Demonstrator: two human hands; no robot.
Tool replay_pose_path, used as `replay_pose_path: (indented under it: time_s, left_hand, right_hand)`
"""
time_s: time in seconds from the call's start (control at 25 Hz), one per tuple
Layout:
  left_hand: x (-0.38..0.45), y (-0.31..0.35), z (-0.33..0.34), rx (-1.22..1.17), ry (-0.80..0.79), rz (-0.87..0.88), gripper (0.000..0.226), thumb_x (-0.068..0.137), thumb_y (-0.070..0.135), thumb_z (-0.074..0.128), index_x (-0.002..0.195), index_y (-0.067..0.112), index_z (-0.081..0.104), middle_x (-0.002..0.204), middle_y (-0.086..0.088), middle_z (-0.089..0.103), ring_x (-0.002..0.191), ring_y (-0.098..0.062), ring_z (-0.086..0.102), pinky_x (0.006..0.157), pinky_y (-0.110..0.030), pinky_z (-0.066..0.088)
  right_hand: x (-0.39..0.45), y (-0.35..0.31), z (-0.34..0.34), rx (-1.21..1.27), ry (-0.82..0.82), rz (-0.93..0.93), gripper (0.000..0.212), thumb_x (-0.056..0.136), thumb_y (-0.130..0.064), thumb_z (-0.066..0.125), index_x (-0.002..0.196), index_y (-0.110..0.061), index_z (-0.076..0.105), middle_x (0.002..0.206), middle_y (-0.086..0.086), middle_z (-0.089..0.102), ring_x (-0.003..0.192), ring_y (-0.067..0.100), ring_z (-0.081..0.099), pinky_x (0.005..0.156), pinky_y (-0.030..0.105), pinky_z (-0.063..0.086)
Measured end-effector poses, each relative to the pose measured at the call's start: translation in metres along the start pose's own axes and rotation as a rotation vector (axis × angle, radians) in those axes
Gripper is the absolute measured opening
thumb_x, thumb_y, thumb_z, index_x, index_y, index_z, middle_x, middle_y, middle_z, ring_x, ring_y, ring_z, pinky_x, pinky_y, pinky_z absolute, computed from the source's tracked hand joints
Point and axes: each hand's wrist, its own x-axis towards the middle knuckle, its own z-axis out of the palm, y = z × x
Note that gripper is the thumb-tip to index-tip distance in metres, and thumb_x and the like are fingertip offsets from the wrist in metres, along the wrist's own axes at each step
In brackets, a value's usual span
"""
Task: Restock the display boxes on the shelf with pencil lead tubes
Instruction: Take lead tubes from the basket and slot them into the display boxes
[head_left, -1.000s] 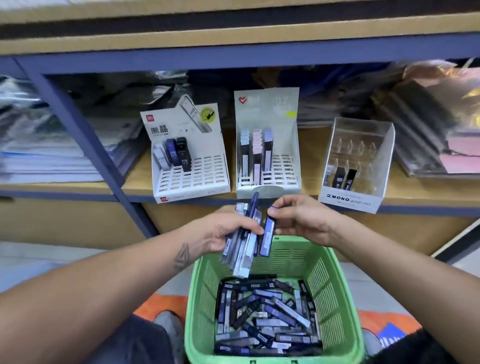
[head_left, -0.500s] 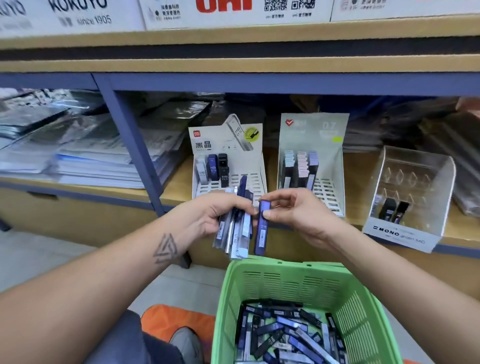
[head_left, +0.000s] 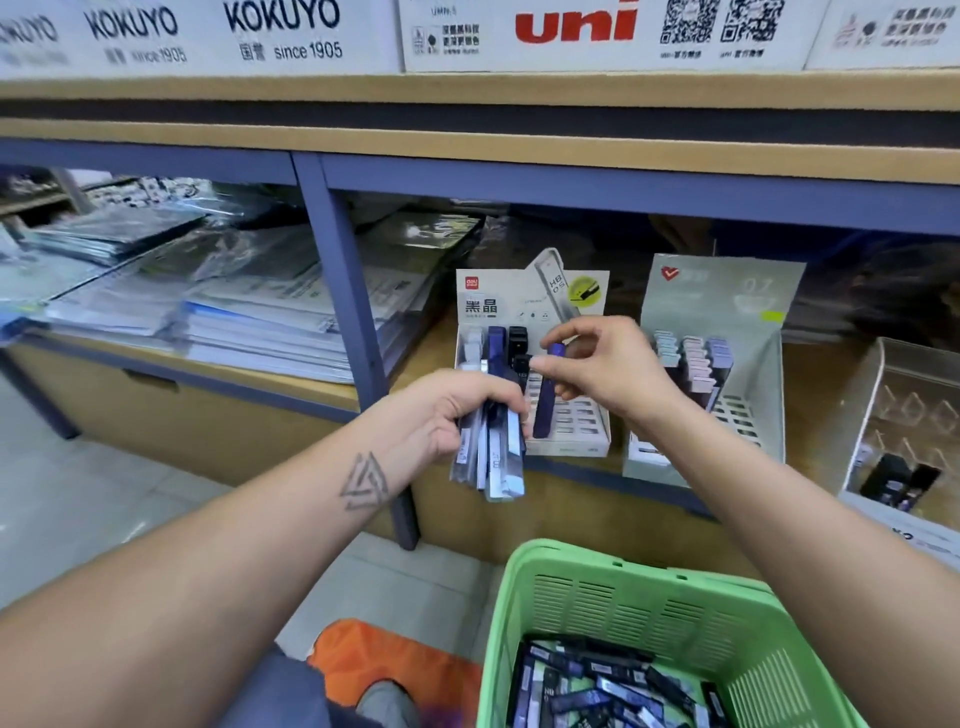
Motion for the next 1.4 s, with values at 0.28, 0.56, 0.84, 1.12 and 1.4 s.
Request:
replay_pose_path:
  time_s: [0.28,0.56,0.84,1.12,1.4]
  left_hand:
    - [0.005,0.016,-0.034,0.026,0.056,-0.028,0.015,0.09,-0.007,0.056,0.079,0.0,0.062,0.061,-0.016,0.067,0.05,-0.023,0.068,0.048,-0.036,0.06]
    - [0.01,0.017,-0.048,-0.015,0.055,-0.044,0.01,0.087,-0.007,0.058,0.08,-0.002,0.063,0.066,-0.018,0.068,0.059,-0.026,0.067,0.059,-0.042,0.062]
    - [0.016,0.008,-0.056,-0.025,0.048,-0.071,0.009,0.087,-0.006,0.06,0.082,0.0,0.06,0.073,-0.017,0.065,0.061,-0.026,0.068,0.062,-0.04,0.062]
    - [0.016,0.006,-0.051,-0.066,-0.004,-0.082,0.008,0.086,-0.004,0.062,0.079,-0.001,0.064,0.075,-0.015,0.068,0.062,-0.024,0.071,0.056,-0.036,0.06]
    - [0.014,0.005,-0.05,-0.092,-0.01,-0.081,0.009,0.087,-0.005,0.062,0.079,-0.001,0.065,0.076,-0.015,0.068,0.065,-0.024,0.071,0.06,-0.036,0.062]
  right_hand:
    - [0.021,0.004,0.018,-0.104,-0.055,0.028,0.031,0.097,-0.003,0.064,0.128,-0.002,0.063,0.075,0.015,0.072,0.067,0.022,0.075,0.073,0.033,0.063]
    - [0.043,-0.01,0.042,-0.367,0.064,-0.224,0.011,0.088,-0.013,0.076,0.096,-0.021,0.074,0.088,-0.005,0.073,0.084,0.012,0.07,0.08,0.028,0.056]
    - [0.055,-0.002,0.056,-0.603,0.114,-0.292,0.02,0.091,-0.016,0.073,0.11,-0.018,0.076,0.105,0.002,0.075,0.099,0.019,0.068,0.089,0.038,0.056]
    - [0.065,0.0,0.05,-0.603,0.08,-0.262,0.015,0.084,-0.012,0.078,0.089,-0.024,0.069,0.085,-0.003,0.07,0.086,0.021,0.065,0.079,0.043,0.057]
    - [0.069,0.006,0.056,-0.653,0.057,-0.225,0.009,0.088,-0.011,0.074,0.089,-0.02,0.075,0.092,0.003,0.072,0.092,0.024,0.066,0.084,0.039,0.056]
